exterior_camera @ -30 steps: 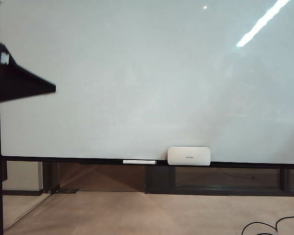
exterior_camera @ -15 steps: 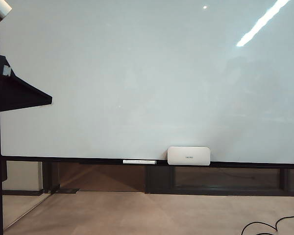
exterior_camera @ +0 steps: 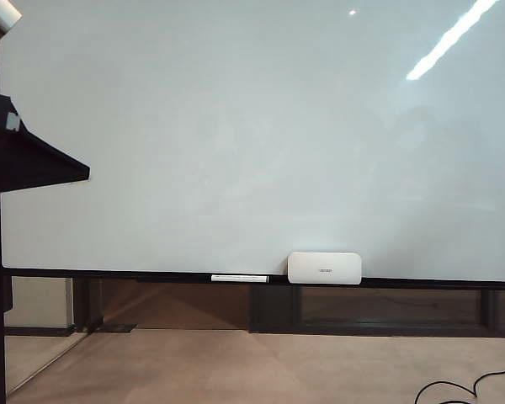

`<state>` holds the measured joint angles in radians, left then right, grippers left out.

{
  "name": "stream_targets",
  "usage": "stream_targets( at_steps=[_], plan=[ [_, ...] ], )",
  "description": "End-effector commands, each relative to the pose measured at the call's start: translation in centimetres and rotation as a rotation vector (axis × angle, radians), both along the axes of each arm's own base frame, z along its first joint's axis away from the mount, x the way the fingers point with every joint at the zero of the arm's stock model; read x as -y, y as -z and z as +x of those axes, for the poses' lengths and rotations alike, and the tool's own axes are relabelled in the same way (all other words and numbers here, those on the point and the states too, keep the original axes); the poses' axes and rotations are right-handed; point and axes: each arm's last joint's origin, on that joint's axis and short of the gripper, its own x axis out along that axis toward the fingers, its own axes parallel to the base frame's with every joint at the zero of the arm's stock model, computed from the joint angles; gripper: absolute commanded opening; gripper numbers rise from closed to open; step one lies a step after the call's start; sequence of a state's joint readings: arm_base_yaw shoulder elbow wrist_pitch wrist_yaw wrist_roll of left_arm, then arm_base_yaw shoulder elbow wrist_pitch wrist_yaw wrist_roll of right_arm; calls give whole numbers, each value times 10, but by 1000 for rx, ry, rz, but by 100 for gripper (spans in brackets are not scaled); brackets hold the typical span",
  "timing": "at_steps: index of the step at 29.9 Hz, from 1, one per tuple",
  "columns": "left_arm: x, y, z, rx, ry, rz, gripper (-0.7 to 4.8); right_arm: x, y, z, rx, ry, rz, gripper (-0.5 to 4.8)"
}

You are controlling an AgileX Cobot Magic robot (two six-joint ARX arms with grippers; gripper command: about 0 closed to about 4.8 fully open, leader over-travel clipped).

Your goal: Reach to the right to find the marker pen, pick it up, and write the number 15 on the whiteboard.

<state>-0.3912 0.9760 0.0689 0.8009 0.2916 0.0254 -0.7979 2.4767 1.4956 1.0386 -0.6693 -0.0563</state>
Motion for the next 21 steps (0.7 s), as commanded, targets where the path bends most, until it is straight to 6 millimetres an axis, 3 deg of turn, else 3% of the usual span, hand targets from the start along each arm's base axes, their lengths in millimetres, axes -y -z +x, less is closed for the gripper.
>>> stream_targets(
  at_steps=[1, 8, 12, 21],
  plan=[
    [0, -1, 1, -2, -19, -1, -5, 8, -2, 2, 29, 7, -11, 160],
    [0, 0, 1, -12, -26, 0, -5, 21, -3, 7, 93, 10, -13, 165],
    [-1, 0, 1, -14, -44, 3, -5, 27, -6, 13, 116, 7, -11, 213],
    [-1, 1, 1, -17, -57, 5, -5, 33, -7, 19, 145, -1, 17, 220]
  ],
)
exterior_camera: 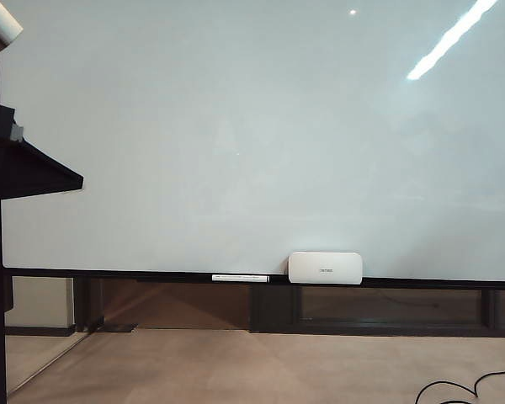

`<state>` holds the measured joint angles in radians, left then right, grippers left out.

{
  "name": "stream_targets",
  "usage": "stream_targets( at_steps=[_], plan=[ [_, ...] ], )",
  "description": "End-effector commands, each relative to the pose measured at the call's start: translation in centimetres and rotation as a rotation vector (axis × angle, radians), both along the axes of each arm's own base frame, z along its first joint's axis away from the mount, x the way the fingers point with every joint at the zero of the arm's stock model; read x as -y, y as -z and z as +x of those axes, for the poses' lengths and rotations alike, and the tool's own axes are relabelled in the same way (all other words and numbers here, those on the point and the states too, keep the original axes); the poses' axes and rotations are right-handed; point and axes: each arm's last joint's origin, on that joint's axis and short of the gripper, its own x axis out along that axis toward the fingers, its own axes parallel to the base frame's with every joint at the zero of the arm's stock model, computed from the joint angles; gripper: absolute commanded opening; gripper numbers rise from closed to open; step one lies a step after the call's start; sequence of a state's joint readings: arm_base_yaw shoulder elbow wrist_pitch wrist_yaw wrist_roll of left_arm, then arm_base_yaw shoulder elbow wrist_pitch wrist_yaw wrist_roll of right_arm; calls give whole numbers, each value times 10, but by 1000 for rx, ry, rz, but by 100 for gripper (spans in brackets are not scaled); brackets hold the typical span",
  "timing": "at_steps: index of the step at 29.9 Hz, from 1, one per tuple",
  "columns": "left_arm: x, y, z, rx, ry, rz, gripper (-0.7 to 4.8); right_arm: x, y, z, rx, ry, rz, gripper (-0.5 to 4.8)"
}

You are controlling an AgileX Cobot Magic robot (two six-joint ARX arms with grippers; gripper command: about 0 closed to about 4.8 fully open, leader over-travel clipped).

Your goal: Reach to the right to find the marker pen, pick it up, and write the number 15 on the whiteboard.

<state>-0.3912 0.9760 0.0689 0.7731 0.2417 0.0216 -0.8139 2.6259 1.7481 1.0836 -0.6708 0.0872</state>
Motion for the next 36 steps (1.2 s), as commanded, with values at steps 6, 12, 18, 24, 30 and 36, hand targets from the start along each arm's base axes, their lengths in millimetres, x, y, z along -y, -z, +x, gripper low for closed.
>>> stream_targets(
  at_steps=[6, 12, 18, 24, 30, 36],
  plan=[
    [0, -1, 1, -2, -21, -8, -5, 0, -7, 0, 23, -6, -21, 259],
    [0, 0, 1, -13, -21, -3, -5, -4, -8, 6, 26, 8, -43, 298],
    [0, 0, 1, -8, -20, 5, -5, -9, -12, 14, 35, 16, -54, 298],
    [0, 0, 1, -7, -20, 7, -5, -7, -25, 24, 34, 27, -58, 297],
    [0, 0, 1, -5, -32, 8, -5, -6, -34, 31, 34, 30, -63, 297],
    [-1, 0, 1, -5, -38, 9, -5, -7, -33, 33, 18, 33, -67, 296]
  ],
)
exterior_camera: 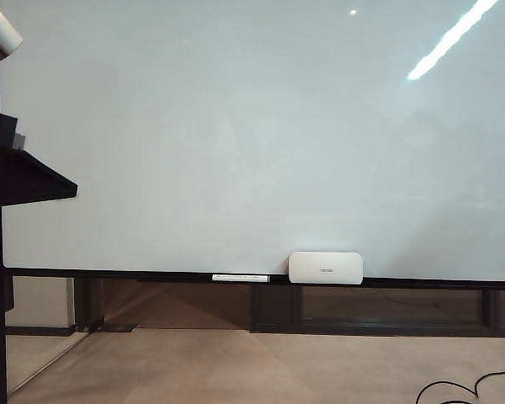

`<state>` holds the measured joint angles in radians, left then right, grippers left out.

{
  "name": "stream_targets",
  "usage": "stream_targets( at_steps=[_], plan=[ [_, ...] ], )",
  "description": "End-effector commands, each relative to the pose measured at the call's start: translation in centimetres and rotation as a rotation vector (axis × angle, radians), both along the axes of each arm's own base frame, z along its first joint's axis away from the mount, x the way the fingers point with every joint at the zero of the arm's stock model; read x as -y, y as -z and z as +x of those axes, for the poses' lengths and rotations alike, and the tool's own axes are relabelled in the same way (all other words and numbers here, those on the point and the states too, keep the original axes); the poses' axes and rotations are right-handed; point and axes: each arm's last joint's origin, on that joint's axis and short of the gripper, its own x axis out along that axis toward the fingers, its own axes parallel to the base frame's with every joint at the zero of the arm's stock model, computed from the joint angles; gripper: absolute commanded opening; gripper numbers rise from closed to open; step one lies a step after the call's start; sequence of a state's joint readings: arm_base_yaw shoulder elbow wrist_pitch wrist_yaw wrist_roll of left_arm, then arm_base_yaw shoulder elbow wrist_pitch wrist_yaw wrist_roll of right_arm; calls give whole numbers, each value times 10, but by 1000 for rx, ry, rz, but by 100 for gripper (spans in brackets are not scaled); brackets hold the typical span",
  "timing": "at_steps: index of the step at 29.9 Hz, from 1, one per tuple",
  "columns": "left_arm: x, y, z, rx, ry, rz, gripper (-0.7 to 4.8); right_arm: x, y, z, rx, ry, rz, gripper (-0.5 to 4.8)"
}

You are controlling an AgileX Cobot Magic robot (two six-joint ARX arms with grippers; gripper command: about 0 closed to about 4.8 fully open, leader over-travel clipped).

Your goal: Reach to the right to find the marker pen, pick it up, and write the number 15 on the whiteboard.

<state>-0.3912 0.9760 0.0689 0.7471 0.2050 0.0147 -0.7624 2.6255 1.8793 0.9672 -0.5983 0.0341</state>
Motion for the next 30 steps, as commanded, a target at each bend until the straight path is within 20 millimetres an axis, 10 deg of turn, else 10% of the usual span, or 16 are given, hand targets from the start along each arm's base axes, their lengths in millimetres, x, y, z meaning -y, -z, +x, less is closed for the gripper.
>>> stream_targets(
  at_steps=[1, 30],
  plan=[
    [0, -3, 1, 21, -1, 0, -5, -1, -4, 2, 3, 4, -15, 296],
    [1, -3, 1, 23, 24, -9, -5, -16, -2, 17, -8, 77, -58, 280]
  ],
)
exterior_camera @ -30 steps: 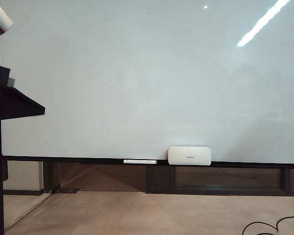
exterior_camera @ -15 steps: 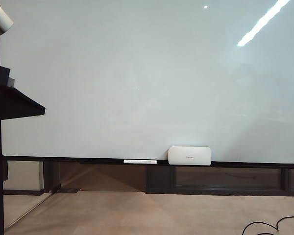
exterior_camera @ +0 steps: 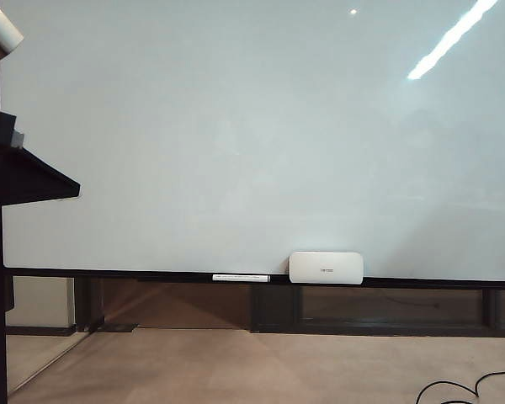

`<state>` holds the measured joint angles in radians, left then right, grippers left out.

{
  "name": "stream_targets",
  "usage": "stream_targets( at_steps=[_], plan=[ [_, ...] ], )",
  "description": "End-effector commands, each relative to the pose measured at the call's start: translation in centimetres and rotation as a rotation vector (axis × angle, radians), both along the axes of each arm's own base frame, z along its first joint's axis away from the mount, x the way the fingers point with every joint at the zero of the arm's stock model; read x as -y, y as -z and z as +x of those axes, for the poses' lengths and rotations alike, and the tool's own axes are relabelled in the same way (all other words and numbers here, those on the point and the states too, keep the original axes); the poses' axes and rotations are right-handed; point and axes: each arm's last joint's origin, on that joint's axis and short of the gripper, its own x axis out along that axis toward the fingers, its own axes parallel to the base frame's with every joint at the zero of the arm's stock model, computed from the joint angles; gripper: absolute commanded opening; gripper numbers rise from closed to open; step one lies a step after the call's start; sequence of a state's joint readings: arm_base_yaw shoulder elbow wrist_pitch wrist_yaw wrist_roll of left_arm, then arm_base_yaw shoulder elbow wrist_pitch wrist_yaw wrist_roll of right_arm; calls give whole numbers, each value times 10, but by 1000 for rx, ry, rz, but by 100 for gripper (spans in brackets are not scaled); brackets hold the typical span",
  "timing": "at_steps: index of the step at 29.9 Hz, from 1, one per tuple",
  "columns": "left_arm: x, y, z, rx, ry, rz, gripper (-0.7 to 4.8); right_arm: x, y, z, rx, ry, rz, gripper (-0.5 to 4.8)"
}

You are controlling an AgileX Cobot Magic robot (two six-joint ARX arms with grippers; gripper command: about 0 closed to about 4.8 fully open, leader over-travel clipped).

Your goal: Reach to the right to find the marker pen, pick it up, and write the number 15 on the whiteboard.

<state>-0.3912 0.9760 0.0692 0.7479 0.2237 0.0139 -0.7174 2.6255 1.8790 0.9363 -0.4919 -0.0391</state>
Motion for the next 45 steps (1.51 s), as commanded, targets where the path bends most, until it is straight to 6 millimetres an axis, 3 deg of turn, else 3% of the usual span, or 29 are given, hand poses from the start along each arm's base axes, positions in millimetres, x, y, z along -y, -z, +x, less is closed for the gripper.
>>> stream_targets(
  at_steps=[1, 36, 40, 45],
  plan=[
    [1, -3, 1, 23, 5, -5, -5, 0, -5, 0, 13, 5, -27, 266],
    [0, -3, 1, 24, -25, -2, -5, 6, -9, 9, 31, 19, -28, 260],
    [0, -3, 1, 25, -28, -1, -5, 6, -9, 9, 31, 19, -28, 220],
    [0, -3, 1, 24, -28, -1, -5, 6, -9, 9, 31, 19, -28, 220]
  ],
)
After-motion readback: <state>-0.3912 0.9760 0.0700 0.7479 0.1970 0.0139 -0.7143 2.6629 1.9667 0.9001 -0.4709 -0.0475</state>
